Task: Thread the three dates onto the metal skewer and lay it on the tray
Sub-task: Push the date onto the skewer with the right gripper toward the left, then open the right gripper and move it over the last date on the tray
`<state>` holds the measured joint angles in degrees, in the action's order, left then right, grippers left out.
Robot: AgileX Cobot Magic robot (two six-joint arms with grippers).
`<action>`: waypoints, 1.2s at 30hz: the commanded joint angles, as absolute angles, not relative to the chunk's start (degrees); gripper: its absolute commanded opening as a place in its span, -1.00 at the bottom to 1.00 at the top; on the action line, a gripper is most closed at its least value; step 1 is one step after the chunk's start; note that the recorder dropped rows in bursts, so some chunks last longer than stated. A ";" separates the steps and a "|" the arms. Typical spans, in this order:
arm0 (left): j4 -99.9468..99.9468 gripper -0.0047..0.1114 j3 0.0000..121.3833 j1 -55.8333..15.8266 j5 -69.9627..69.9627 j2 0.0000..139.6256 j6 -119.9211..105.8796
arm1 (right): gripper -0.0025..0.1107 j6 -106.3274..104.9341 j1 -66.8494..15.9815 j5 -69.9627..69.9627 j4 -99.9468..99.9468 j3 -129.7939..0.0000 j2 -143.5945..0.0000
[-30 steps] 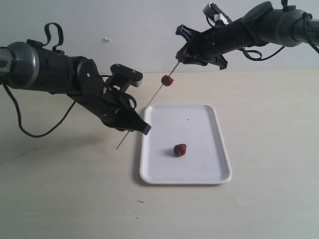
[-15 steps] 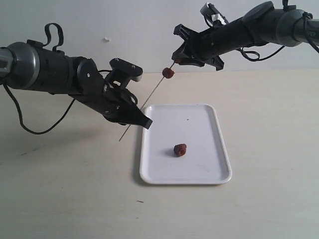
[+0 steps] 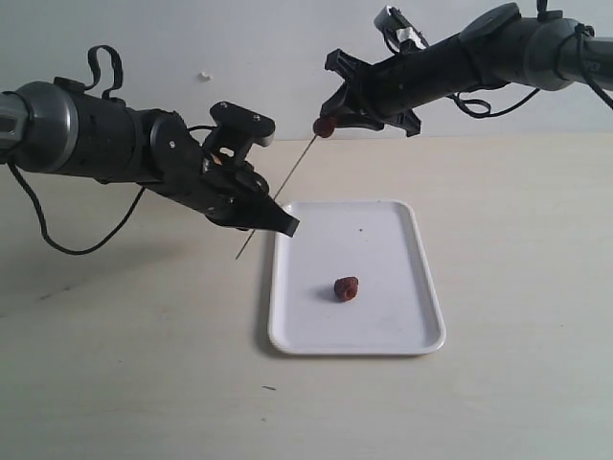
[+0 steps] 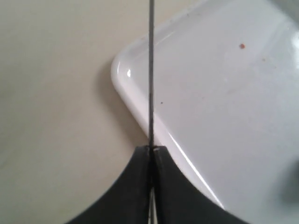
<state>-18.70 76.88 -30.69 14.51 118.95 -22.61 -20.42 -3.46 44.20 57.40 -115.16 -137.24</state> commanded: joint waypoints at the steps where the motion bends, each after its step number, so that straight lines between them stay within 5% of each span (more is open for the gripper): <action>1: -20.39 -0.92 77.28 -31.16 11.15 118.66 -22.25 | -0.48 -21.63 -5.32 43.27 56.92 -115.27 -136.69; 7: -20.39 -0.92 77.28 -31.16 11.15 118.66 -22.25 | -0.44 -25.13 -5.20 43.13 56.93 -115.27 -136.69; 16: -18.24 -0.92 77.28 -30.71 12.03 118.66 -22.25 | 0.15 -27.91 -4.06 41.63 56.35 -115.27 -136.69; 26: -18.24 -0.92 77.28 -25.83 15.13 118.66 -22.25 | 0.15 -31.48 -0.17 46.58 48.52 -115.27 -135.04; 36: -15.90 -0.92 77.28 -24.42 19.09 118.66 -22.25 | 0.01 -41.08 -1.57 69.96 36.88 -115.27 -129.39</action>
